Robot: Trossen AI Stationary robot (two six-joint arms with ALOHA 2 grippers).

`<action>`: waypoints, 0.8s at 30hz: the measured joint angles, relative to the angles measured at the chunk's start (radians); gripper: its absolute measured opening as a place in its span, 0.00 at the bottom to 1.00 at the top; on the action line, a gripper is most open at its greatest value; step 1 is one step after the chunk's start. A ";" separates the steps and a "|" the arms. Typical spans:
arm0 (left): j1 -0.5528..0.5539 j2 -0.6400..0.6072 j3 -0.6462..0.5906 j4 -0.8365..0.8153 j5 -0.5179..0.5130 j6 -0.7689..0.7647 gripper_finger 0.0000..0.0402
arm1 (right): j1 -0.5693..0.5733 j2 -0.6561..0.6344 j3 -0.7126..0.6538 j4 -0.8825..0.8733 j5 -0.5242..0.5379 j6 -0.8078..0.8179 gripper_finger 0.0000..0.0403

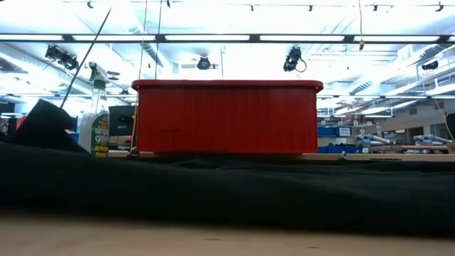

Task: Fold laundry
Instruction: Fold the black shirt on the table

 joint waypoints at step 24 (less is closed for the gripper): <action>0.243 -0.097 0.001 0.127 -0.328 0.097 0.58 | -0.073 -0.196 0.102 -0.346 0.355 -0.121 0.25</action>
